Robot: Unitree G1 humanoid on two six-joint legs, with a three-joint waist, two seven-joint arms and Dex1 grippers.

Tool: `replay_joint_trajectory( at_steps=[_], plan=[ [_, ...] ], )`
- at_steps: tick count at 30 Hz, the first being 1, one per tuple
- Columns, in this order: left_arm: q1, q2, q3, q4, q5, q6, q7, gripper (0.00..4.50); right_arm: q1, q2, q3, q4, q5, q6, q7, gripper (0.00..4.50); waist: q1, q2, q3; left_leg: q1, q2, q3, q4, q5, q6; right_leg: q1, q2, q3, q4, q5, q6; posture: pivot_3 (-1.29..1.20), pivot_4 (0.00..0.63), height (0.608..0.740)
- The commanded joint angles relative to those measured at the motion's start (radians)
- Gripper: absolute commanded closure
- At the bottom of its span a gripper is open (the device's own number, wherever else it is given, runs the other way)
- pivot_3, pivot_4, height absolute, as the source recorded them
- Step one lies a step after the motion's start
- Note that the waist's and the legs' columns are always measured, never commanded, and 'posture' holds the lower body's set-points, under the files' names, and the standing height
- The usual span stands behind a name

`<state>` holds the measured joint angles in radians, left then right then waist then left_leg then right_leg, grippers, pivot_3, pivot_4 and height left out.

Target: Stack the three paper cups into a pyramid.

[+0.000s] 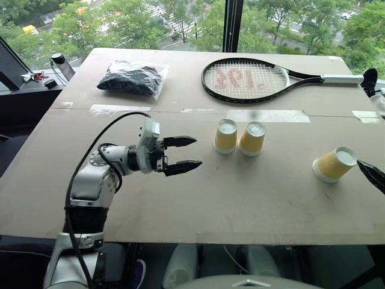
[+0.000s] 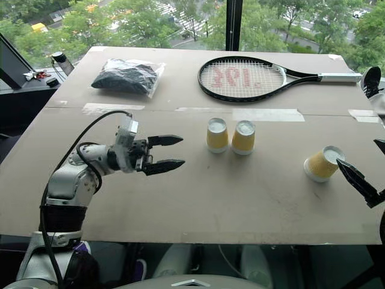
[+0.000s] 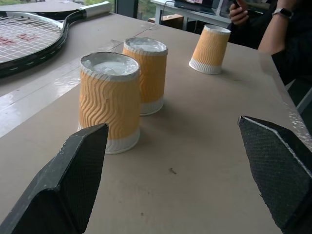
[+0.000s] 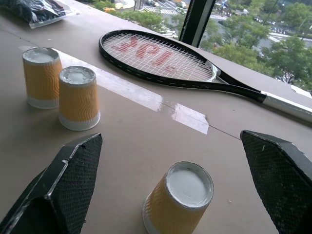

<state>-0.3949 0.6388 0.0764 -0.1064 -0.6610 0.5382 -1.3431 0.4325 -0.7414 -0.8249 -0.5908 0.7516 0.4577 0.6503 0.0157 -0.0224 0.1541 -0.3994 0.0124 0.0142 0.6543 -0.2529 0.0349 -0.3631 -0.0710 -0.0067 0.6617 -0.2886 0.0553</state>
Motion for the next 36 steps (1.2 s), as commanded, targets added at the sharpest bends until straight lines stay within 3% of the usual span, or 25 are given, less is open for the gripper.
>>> replay_joint_trajectory(
  at_steps=[1,8,22,26,28,36],
  plan=[
    [-0.063,0.034,0.047,-0.096,-0.162,0.125,-0.015,0.12,-0.055,-0.018,0.087,0.015,-0.061,0.046,-0.073,0.0,0.001,0.003,-0.001,0.001,-0.001,0.0,0.0,0.0,0.0,0.001,0.0,0.0,0.0,0.0,0.0,0.0,0.15,0.74],
    [-0.123,0.061,0.056,-0.139,-0.214,0.185,0.033,0.12,-0.204,-0.016,0.235,0.093,-0.136,0.172,-0.207,0.0,-0.009,0.003,0.0,0.001,-0.001,0.002,0.0,0.0,0.0,0.001,0.002,-0.001,-0.001,0.0,0.0,0.0,0.15,0.74],
    [-0.134,0.058,0.038,-0.144,-0.207,0.17,0.071,0.12,-0.332,-0.012,0.317,0.18,-0.177,0.252,-0.207,0.0,-0.004,0.003,0.0,0.0,-0.001,0.003,-0.001,0.0,0.0,-0.001,0.003,-0.001,-0.001,0.0,0.001,0.0,0.15,0.74],
    [-0.123,0.054,0.039,-0.154,-0.209,0.169,0.08,0.0,-0.336,-0.012,0.32,0.195,-0.188,0.265,-0.204,1.17,-0.004,0.003,0.0,0.0,-0.001,0.003,-0.001,0.0,0.0,-0.001,0.003,-0.001,-0.001,0.0,0.001,0.0,0.15,0.74],
    [-0.118,0.055,0.04,-0.152,-0.209,0.167,0.083,0.0,-0.336,-0.012,0.319,0.194,-0.191,0.266,-0.201,2.08,-0.004,0.003,0.0,0.0,-0.001,0.003,-0.001,0.0,0.0,-0.001,0.003,-0.001,-0.001,0.0,0.001,0.0,0.15,0.74],
    [-0.079,0.056,0.056,-0.151,-0.205,0.156,0.101,0.0,-0.37,-0.031,0.306,0.172,-0.182,0.252,-0.167,2.08,-0.004,0.003,0.0,0.0,-0.001,0.003,-0.001,0.0,0.0,-0.001,0.003,-0.001,-0.001,0.0,0.001,0.0,0.15,0.74]
  ],
)
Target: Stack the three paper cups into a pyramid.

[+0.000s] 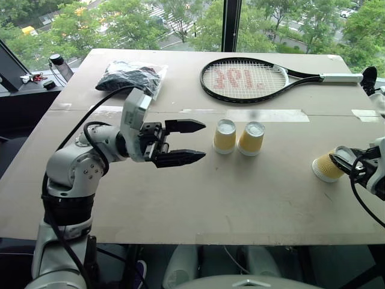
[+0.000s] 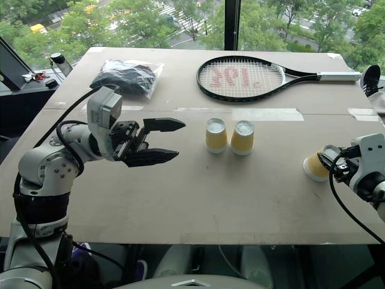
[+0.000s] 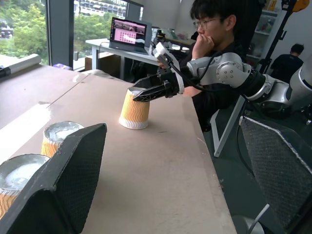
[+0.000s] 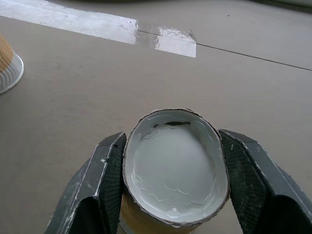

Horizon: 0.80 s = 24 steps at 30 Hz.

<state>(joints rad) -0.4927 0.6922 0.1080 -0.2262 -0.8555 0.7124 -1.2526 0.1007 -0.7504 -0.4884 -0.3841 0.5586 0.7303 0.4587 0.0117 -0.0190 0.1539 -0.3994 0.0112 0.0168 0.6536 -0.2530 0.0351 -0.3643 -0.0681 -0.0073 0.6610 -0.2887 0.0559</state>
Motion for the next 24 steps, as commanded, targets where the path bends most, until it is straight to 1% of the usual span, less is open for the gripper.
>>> replay_joint_trajectory(
  at_steps=[1,6,8,10,12,13,14,16,18,19,20,22,24],
  plan=[
    [0.027,0.004,0.029,-0.031,-0.01,-0.021,0.015,0.0,-0.06,-0.02,-0.036,-0.046,0.036,-0.013,0.03,2.08,-0.002,0.0,0.0,0.0,0.0,0.0,0.0,0.0,0.0,0.0,0.0,0.0,0.0,0.0,0.0,0.0,0.15,0.74],
    [0.075,0.018,0.049,-0.03,-0.004,-0.038,0.021,0.0,-0.198,-0.046,0.0,-0.096,0.122,0.034,0.068,2.08,-0.015,0.001,0.001,0.0,0.0,0.0,0.0,0.0,0.0,-0.001,0.0,0.0,0.0,0.0,0.0,0.0,0.15,0.74],
    [0.12,0.031,0.069,-0.034,-0.002,-0.046,0.024,0.0,-0.316,-0.074,0.062,-0.106,0.166,0.063,0.103,2.08,-0.026,0.002,0.001,0.0,0.001,0.0,-0.001,0.0,0.0,-0.001,0.0,0.001,0.0,0.0,0.0,0.0,0.15,0.74],
    [0.174,0.044,0.108,-0.045,-0.01,-0.047,0.031,0.0,-0.511,-0.096,0.163,-0.073,0.234,0.136,0.154,2.08,-0.029,0.001,0.002,0.0,0.001,0.0,-0.001,0.0,0.0,-0.001,0.0,0.001,0.0,0.0,0.0,0.0,0.15,0.74],
    [0.225,0.06,0.147,-0.06,-0.014,-0.055,0.033,0.0,-0.695,-0.094,0.269,-0.016,0.253,0.197,0.197,2.08,-0.048,0.005,0.005,0.001,0.001,0.002,-0.001,0.0,0.0,-0.004,0.0,0.005,0.001,0.0,0.0,0.0,0.15,0.74],
    [0.236,0.063,0.156,-0.063,-0.015,-0.058,0.037,0.0,-0.747,-0.092,0.301,0.008,0.249,0.21,0.212,2.08,-0.047,0.005,0.005,0.0,0.001,0.002,-0.002,0.0,0.0,-0.006,-0.001,0.005,0.002,0.001,0.0,0.0,0.15,0.74],
    [0.253,0.067,0.175,-0.069,-0.024,-0.056,0.044,0.0,-0.807,-0.084,0.348,0.035,0.232,0.209,0.238,2.08,-0.038,0.002,0.004,0.0,0.001,0.002,-0.002,0.0,0.0,-0.006,-0.001,0.005,0.002,0.001,0.0,0.0,0.15,0.74],
    [0.298,0.076,0.217,-0.079,-0.032,-0.06,0.047,0.0,-0.919,-0.05,0.428,0.097,0.203,0.195,0.277,2.08,-0.027,0.002,0.004,-0.004,0.001,-0.003,-0.002,0.0,0.0,-0.007,-0.001,0.004,0.0,0.0,-0.001,0.0,0.15,0.74],
    [0.351,0.076,0.257,-0.088,-0.034,-0.072,0.054,0.0,-1.009,-0.006,0.494,0.161,0.18,0.182,0.316,2.08,-0.026,0.002,0.004,-0.011,0.0,-0.002,-0.002,0.0,0.0,-0.014,-0.002,0.005,0.001,0.0,0.0,0.0,0.15,0.74],
    [0.379,0.075,0.274,-0.095,-0.03,-0.081,0.058,0.0,-1.039,0.01,0.527,0.188,0.164,0.174,0.343,2.08,-0.026,0.002,0.004,-0.016,0.0,-0.002,0.0,0.001,-0.002,-0.019,-0.002,0.004,0.001,0.001,0.0,0.0,0.15,0.74],
    [0.403,0.071,0.289,-0.107,-0.029,-0.088,0.064,0.0,-1.058,0.016,0.562,0.212,0.137,0.157,0.373,2.08,-0.026,0.002,0.004,-0.017,0.0,-0.002,0.0,0.003,-0.005,-0.019,-0.002,0.004,0.001,0.001,0.0,0.0,0.15,0.74],
    [0.447,0.061,0.324,-0.134,-0.038,-0.099,0.088,0.0,-1.08,0.026,0.62,0.262,0.081,0.114,0.427,2.08,-0.022,0.002,0.004,-0.017,-0.001,-0.001,0.0,0.002,-0.004,-0.019,-0.004,0.004,0.0,0.001,0.0,0.0,0.15,0.74],
    [0.479,0.055,0.345,-0.162,-0.048,-0.103,0.108,0.0,-1.093,0.033,0.647,0.305,0.046,0.087,0.46,2.08,-0.017,0.001,0.004,-0.018,-0.001,-0.002,0.0,0.002,-0.004,-0.019,-0.004,0.002,0.0,0.001,0.0,0.0,0.15,0.74]
  ],
)
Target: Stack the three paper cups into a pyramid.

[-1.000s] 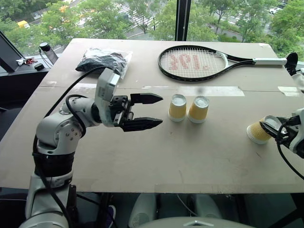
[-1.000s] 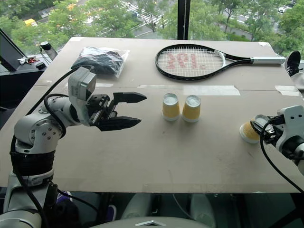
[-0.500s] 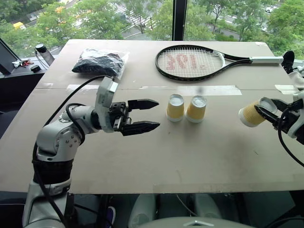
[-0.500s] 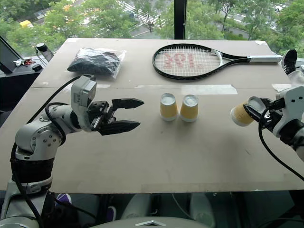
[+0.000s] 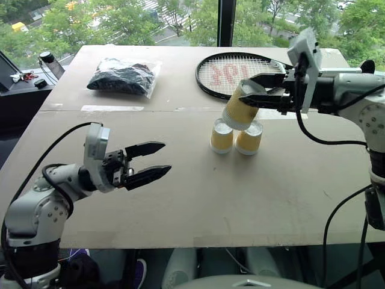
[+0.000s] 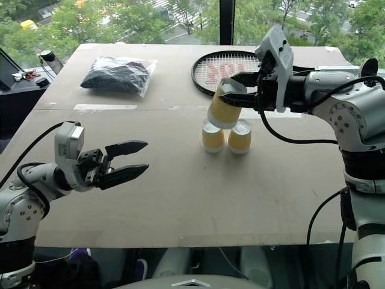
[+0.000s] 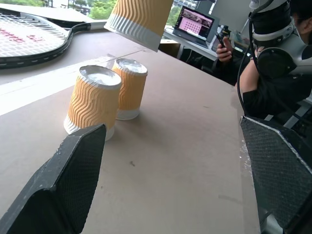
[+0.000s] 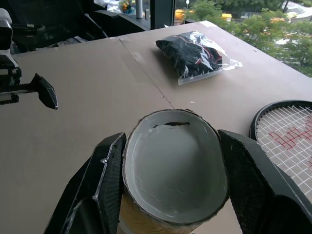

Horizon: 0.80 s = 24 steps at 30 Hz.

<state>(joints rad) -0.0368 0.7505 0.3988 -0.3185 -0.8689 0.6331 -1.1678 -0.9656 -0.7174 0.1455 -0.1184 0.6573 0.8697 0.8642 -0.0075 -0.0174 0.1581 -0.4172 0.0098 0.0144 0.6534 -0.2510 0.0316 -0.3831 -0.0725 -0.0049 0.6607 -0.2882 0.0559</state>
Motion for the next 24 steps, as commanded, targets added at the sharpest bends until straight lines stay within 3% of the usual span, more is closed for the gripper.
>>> replay_joint_trajectory(
  at_steps=[1,17,22,24],
  plan=[
    [0.039,-0.005,0.063,-0.081,-0.037,-0.026,0.029,0.0,-0.032,0.003,0.026,0.058,-0.071,-0.066,0.07,2.08,0.002,0.0,0.0,0.0,0.0,0.0,0.0,0.0,0.0,0.0,0.0,0.0,0.0,0.0,0.0,0.0,0.15,0.74],
    [0.104,-0.001,0.102,-0.143,-0.082,-0.042,0.092,0.0,-0.065,0.066,0.082,0.176,-0.247,-0.149,0.197,2.08,-0.006,0.0,0.0,0.002,0.001,0.002,0.0,0.0,0.0,0.0,0.0,-0.001,0.001,0.0,0.0,0.0,0.15,0.74],
    [0.1,0.004,0.101,-0.134,-0.083,-0.047,0.092,0.0,-0.043,0.059,0.099,0.152,-0.302,-0.184,0.211,0.14,-0.007,0.0,0.0,0.002,0.001,0.001,0.0,0.0,0.0,0.0,0.0,-0.001,0.002,0.0,0.0,0.0,0.15,0.74],
    [0.096,0.005,0.099,-0.132,-0.084,-0.047,0.092,0.0,-0.038,0.051,0.087,0.136,-0.308,-0.192,0.218,0.02,-0.007,0.0,0.0,0.002,0.001,0.001,0.0,0.0,0.0,0.0,0.0,-0.001,0.002,0.0,0.0,0.0,0.15,0.74]
  ],
)
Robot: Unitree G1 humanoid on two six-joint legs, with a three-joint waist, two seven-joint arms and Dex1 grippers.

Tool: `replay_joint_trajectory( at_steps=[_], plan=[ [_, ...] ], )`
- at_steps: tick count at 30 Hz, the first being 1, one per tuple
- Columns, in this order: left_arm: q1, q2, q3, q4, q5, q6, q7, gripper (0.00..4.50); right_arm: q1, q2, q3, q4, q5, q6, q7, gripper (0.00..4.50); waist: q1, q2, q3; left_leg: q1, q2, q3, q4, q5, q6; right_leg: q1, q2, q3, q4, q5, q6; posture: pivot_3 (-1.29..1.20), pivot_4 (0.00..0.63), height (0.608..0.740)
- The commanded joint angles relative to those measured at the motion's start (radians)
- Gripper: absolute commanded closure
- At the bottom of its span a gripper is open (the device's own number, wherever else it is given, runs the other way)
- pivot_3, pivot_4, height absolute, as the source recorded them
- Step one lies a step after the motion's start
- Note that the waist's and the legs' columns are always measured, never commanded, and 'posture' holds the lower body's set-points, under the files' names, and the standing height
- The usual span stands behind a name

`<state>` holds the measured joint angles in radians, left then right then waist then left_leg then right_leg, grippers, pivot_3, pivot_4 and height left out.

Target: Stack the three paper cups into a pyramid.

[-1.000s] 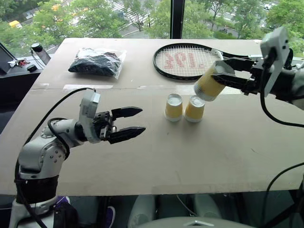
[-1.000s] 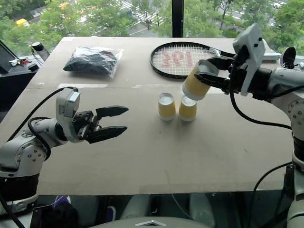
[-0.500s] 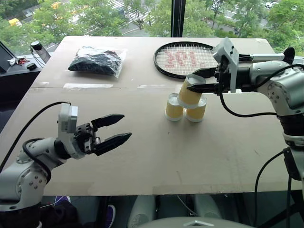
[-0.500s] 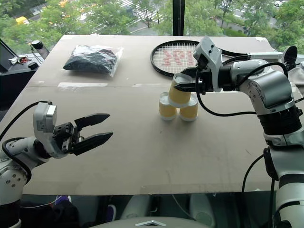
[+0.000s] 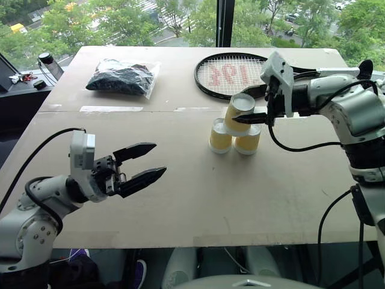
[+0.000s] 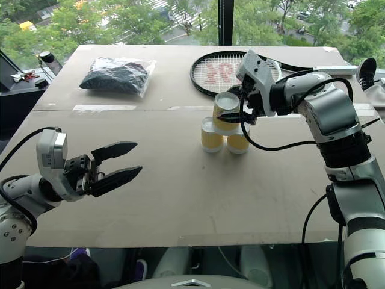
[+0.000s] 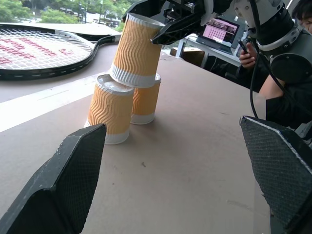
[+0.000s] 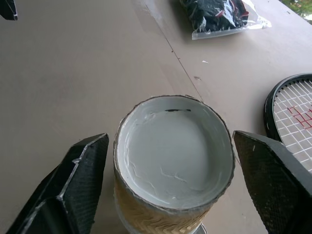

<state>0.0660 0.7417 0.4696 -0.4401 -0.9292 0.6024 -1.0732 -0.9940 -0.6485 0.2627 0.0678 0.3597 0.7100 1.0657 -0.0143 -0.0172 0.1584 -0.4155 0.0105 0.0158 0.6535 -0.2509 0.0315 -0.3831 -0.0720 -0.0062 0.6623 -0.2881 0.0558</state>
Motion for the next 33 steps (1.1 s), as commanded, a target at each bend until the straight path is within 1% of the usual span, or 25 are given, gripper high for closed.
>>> replay_joint_trajectory(
  at_steps=[1,2,5,8,10,11,15,17,21,25,27,30,33],
  plan=[
    [-0.008,0.014,0.028,-0.009,-0.024,-0.016,-0.003,0.0,-0.007,-0.024,-0.038,-0.062,-0.01,-0.037,0.02,0.02,0.0,0.0,0.0,0.0,0.0,0.0,0.0,0.0,0.0,0.0,0.0,0.0,0.0,0.0,0.0,0.0,0.15,0.74],
    [-0.01,0.014,0.026,-0.006,-0.025,-0.016,-0.004,0.0,-0.003,-0.032,-0.053,-0.076,-0.008,-0.047,0.019,0.02,0.0,0.0,0.0,0.0,0.0,0.0,0.0,0.0,0.0,0.0,0.0,0.0,0.0,0.0,0.0,0.0,0.15,0.74],
    [-0.043,0.004,0.016,0.008,-0.039,-0.009,0.014,0.0,0.059,-0.108,-0.181,-0.182,0.068,-0.029,0.037,0.02,0.009,0.0,0.0,-0.001,0.0,-0.001,0.0,0.0,0.0,0.0,0.0,-0.001,-0.001,0.0,0.0,0.0,0.15,0.74],
    [-0.076,-0.003,0.013,0.018,-0.061,-0.004,0.028,0.0,0.191,-0.172,-0.303,-0.283,0.129,-0.017,0.034,0.02,0.015,0.0,0.0,-0.001,-0.001,-0.002,0.0,0.0,0.0,0.001,-0.001,-0.002,-0.001,0.0,0.0,0.0,0.15,0.74],
    [-0.092,-0.005,0.015,0.025,-0.077,0.0,0.035,0.0,0.269,-0.192,-0.375,-0.325,0.162,-0.001,0.014,0.02,0.016,-0.001,-0.001,0.0,-0.001,-0.002,0.0,0.0,0.0,0.002,-0.002,-0.001,-0.002,0.0,0.0,0.0,0.15,0.74],
    [-0.098,-0.005,0.017,0.029,-0.085,0.004,0.04,0.0,0.306,-0.201,-0.402,-0.339,0.168,-0.004,0.006,0.02,0.013,-0.001,0.0,0.0,0.0,-0.004,0.0,-0.002,0.004,0.004,-0.003,-0.001,-0.002,0.0,0.0,0.0,0.15,0.74],
    [-0.13,-0.005,0.007,0.066,-0.093,0.01,0.041,0.0,0.613,-0.162,-0.667,-0.409,0.266,-0.029,-0.021,0.02,0.009,-0.001,-0.001,0.001,0.0,-0.005,0.0,-0.002,0.004,0.005,-0.002,-0.001,-0.001,0.0,0.0,0.0,0.15,0.74],
    [-0.144,-0.005,-0.001,0.081,-0.09,0.013,0.041,0.0,0.771,-0.134,-0.757,-0.466,0.295,-0.048,-0.016,0.02,0.014,-0.001,-0.001,0.001,0.0,-0.004,0.0,-0.002,0.004,0.005,0.0,-0.001,-0.001,0.0,0.0,0.0,0.15,0.74],
    [-0.139,-0.005,-0.019,0.099,-0.051,0.007,0.056,0.0,0.949,-0.091,-0.845,-0.562,0.359,-0.047,-0.053,0.02,0.008,0.0,0.0,0.002,0.0,-0.003,0.001,-0.002,0.004,0.006,0.001,-0.002,-0.001,0.0,0.0,0.0,0.15,0.74],
    [-0.069,0.014,-0.043,0.164,0.095,-0.056,0.058,0.0,1.112,-0.075,-0.912,-0.638,0.389,-0.039,-0.082,0.02,0.0,0.001,-0.001,0.005,0.0,-0.001,0.001,-0.003,0.005,0.007,0.002,-0.001,0.0,0.0,0.0,0.0,0.15,0.74],
    [-0.025,0.027,-0.039,0.187,0.123,-0.066,0.035,0.0,1.191,-0.073,-0.936,-0.654,0.383,-0.056,-0.074,0.02,0.001,0.001,-0.001,0.005,0.0,-0.001,0.0,-0.003,0.005,0.007,0.002,-0.001,0.0,0.0,0.0,0.0,0.15,0.74],
    [0.039,0.045,-0.04,0.206,0.162,-0.072,0.016,0.0,1.288,-0.065,-0.951,-0.665,0.37,-0.085,-0.072,0.02,0.005,0.0,-0.001,0.005,0.0,-0.001,0.0,-0.003,0.005,0.007,0.002,-0.001,0.0,0.0,0.0,0.0,0.15,0.74],
    [0.077,0.046,-0.045,0.21,0.169,-0.068,-0.006,0.0,1.342,-0.054,-0.93,-0.659,0.341,-0.123,-0.074,0.02,0.006,0.0,-0.002,0.005,0.0,-0.001,0.0,-0.003,0.005,0.007,0.002,-0.001,0.0,0.0,0.0,0.0,0.15,0.74]
  ],
)
